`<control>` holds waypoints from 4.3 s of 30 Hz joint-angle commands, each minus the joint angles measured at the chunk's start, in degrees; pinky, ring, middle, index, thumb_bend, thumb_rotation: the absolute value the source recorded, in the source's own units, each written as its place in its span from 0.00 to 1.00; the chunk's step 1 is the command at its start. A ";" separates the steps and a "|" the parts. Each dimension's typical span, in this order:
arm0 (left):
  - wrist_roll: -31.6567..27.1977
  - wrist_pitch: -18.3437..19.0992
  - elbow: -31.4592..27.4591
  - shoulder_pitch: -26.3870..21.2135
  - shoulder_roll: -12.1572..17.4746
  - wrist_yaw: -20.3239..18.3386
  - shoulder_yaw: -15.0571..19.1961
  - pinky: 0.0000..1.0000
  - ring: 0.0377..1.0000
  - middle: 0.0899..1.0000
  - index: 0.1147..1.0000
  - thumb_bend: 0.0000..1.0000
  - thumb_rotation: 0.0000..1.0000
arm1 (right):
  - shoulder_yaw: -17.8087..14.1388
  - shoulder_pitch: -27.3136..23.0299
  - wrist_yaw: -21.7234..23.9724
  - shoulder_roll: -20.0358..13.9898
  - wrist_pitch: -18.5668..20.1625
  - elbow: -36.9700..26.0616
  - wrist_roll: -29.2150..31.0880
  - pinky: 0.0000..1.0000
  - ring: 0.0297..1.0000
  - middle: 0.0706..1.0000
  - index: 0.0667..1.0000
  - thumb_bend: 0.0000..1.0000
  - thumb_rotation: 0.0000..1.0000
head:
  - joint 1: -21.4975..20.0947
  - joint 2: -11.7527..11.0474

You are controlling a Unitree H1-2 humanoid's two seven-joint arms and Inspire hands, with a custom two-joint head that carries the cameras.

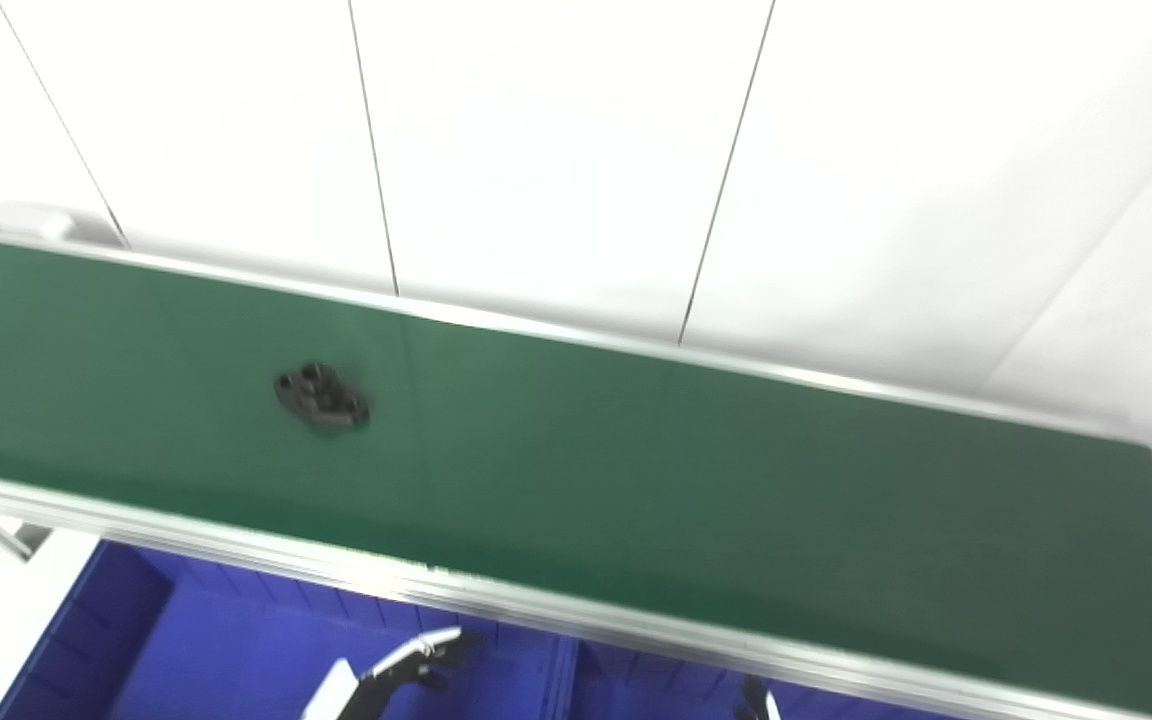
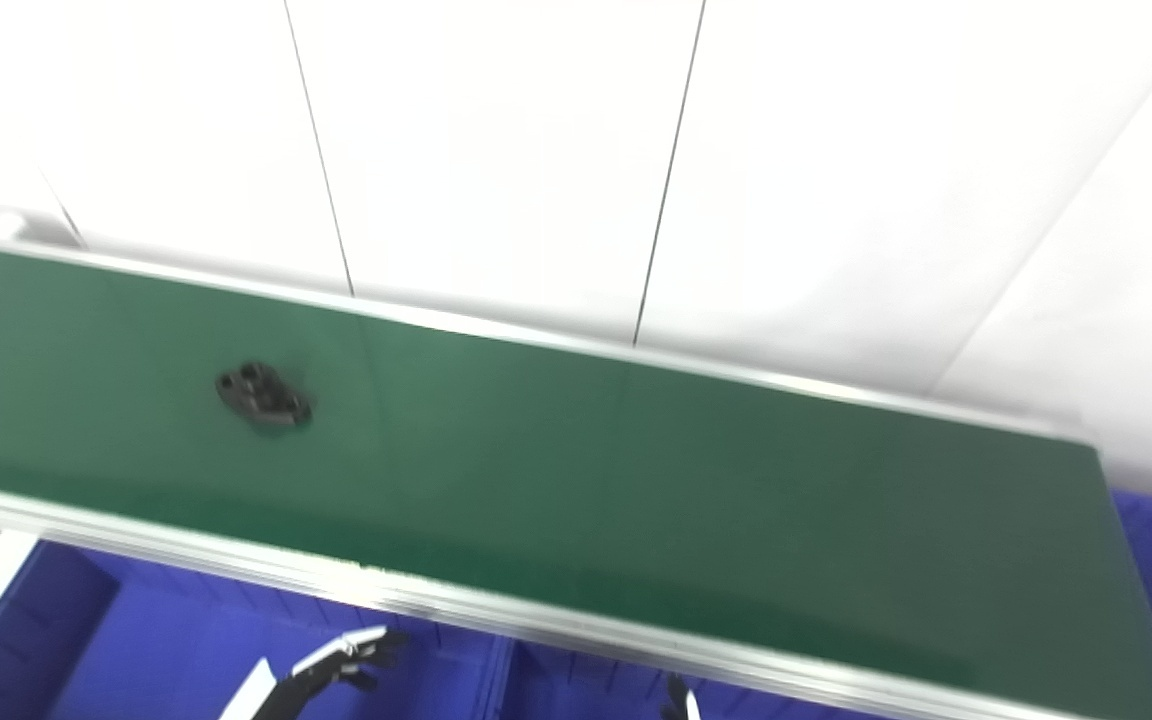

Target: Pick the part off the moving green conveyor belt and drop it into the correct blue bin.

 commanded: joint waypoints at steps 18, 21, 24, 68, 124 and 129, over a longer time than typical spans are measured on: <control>2.78 -1.87 3.73 -4.67 0.90 9.37 -7.51 0.60 0.71 0.78 0.76 0.93 0.44 | 1.71 -1.22 -2.47 -0.59 -3.23 1.08 1.29 0.96 0.96 0.99 1.00 0.70 0.46 | 0.29 -4.26; 3.20 -1.87 3.87 -5.13 0.95 10.72 -8.37 0.62 0.71 0.78 0.76 0.94 0.44 | 1.71 -1.13 -2.30 -0.49 -3.23 0.82 2.00 0.98 0.96 0.98 1.00 0.69 0.44 | 0.10 -4.03; 2.92 -1.87 3.69 -5.28 1.07 10.99 -8.79 0.61 0.71 0.78 0.76 0.94 0.45 | 1.63 -0.99 -2.44 -0.46 -3.23 0.55 1.69 0.97 0.95 0.98 1.00 0.69 0.43 | -0.36 -3.74; -1.13 -1.87 -0.18 -2.53 1.20 2.33 -2.10 0.68 0.78 0.82 0.79 0.95 0.43 | -8.12 -10.65 3.54 6.72 3.46 -28.56 -8.68 0.68 0.70 0.74 0.82 0.69 0.40 | -12.54 4.18; 8.44 -1.87 -1.89 -9.70 8.01 26.03 -25.06 0.78 0.83 0.86 0.84 0.89 0.39 | -9.29 -49.66 39.87 14.29 43.97 -10.61 -30.95 0.69 0.78 0.82 0.86 0.78 0.38 | -20.07 11.61; 8.27 -1.87 -1.72 -9.67 7.36 26.07 -24.39 0.77 0.83 0.85 0.84 0.89 0.39 | -7.83 -51.93 39.72 14.11 43.98 -6.33 -31.01 0.69 0.79 0.83 0.85 0.78 0.38 | -19.73 11.34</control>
